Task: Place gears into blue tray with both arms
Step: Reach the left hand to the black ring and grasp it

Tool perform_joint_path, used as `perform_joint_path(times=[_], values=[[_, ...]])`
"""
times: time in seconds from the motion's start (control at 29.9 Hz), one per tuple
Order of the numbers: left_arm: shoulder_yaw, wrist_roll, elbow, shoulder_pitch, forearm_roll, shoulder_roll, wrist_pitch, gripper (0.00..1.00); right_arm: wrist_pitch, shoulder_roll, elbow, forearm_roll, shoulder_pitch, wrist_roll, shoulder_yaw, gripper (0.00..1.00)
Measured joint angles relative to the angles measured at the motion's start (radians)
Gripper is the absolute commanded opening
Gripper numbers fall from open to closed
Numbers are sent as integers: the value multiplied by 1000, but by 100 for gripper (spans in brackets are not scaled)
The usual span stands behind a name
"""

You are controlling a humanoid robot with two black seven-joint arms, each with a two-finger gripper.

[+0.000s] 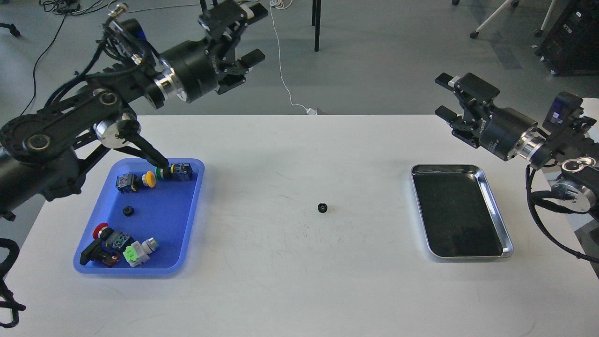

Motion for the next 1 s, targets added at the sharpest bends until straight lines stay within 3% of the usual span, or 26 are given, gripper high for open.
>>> perform_joint_path(times=[0.17, 0.37, 0.64, 0.77, 1.0], values=[[48, -2, -1, -1, 262, -93, 42, 97, 16, -8, -29, 169, -27, -2, 38, 97], [201, -2, 7, 38, 672, -194, 211, 95, 145, -10, -61, 468, -76, -9, 41, 98], [284, 3, 67, 113, 1047, -240, 251, 91, 214, -2, -61, 611, -214, 7, 94, 98], [319, 3, 145, 125, 1157, -283, 254, 84, 215, 2, -55, 617, -274, 15, 132, 98], [370, 4, 272, 128, 1226, -370, 260, 63, 215, -6, -53, 618, -303, 16, 152, 98]])
